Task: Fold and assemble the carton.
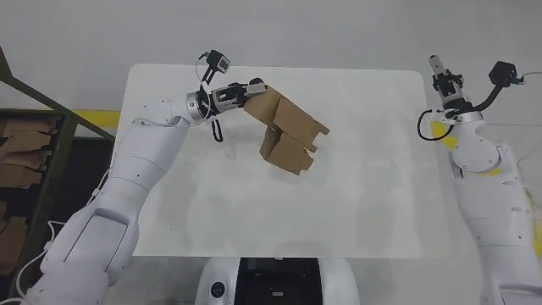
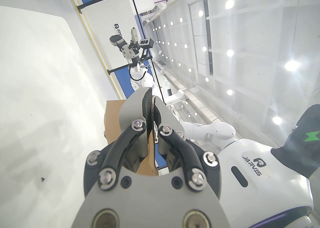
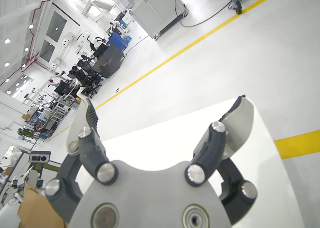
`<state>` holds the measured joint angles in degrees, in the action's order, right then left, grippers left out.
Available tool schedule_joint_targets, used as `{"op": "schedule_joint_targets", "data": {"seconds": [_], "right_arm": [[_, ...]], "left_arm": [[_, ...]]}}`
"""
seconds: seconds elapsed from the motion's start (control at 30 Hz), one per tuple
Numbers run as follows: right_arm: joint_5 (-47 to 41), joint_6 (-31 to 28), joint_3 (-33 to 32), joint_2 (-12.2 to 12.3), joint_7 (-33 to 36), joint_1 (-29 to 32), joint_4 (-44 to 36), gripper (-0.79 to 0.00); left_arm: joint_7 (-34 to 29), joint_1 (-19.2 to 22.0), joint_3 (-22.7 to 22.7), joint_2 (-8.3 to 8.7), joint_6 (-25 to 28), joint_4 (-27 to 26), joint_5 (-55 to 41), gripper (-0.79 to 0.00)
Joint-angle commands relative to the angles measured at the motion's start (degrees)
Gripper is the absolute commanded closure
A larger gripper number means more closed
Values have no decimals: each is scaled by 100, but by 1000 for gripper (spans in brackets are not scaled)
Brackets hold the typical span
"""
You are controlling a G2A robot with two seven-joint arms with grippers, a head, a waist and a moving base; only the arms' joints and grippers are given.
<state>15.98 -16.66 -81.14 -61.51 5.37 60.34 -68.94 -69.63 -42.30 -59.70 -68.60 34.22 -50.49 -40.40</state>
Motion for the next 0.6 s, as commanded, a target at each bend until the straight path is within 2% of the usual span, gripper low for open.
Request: {"op": "schedule_joint_targets", "data": {"seconds": [0.0, 0.33, 0.57], "right_arm": [[-116, 4, 53, -10, 311, 18, -47, -785], [-1134, -497, 424, -78, 1900, 240, -253, -785], [-2272, -858, 784, -162, 2954, 345, -340, -785]], "left_arm": [[0, 0, 0, 0, 0, 0, 0, 0], [0, 0, 0, 0, 0, 0, 0, 0], [0, 0, 0, 0, 0, 0, 0, 0]]}}
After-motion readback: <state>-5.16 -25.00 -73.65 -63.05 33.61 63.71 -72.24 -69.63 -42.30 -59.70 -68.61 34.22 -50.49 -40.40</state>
